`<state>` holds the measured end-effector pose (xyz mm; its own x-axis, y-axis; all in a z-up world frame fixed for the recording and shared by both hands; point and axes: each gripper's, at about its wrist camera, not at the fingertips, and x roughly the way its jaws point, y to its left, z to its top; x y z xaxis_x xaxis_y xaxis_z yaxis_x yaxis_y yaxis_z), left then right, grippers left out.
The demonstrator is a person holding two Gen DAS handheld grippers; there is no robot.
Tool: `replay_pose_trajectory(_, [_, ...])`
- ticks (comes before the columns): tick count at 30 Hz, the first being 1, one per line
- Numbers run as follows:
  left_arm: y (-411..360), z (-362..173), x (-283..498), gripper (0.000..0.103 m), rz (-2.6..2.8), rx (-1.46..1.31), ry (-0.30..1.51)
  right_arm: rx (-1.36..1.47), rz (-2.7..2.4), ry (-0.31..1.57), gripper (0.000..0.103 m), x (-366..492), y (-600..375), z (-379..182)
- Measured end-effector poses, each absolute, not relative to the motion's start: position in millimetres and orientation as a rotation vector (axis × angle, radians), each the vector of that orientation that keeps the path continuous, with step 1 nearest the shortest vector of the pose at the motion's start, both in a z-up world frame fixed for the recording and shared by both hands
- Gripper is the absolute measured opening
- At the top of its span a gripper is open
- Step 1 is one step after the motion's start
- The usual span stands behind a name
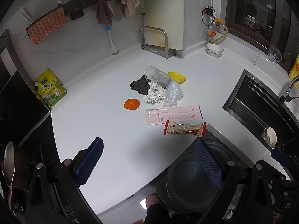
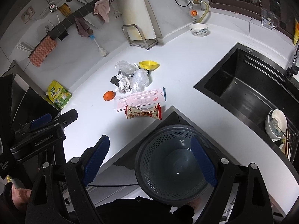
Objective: Collect trash
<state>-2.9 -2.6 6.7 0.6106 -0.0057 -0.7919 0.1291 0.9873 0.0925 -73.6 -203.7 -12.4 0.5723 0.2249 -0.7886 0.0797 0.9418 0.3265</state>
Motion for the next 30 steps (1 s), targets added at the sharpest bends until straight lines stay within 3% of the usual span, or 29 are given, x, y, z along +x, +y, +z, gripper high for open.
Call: replay_pose_trajectory(30, [-1.0, 7.8, -12.4, 0.097, -0.074, 0.137, 0.902, 0.329, 0.098, 0.943, 0.085, -80.2, -199.9, -8.2])
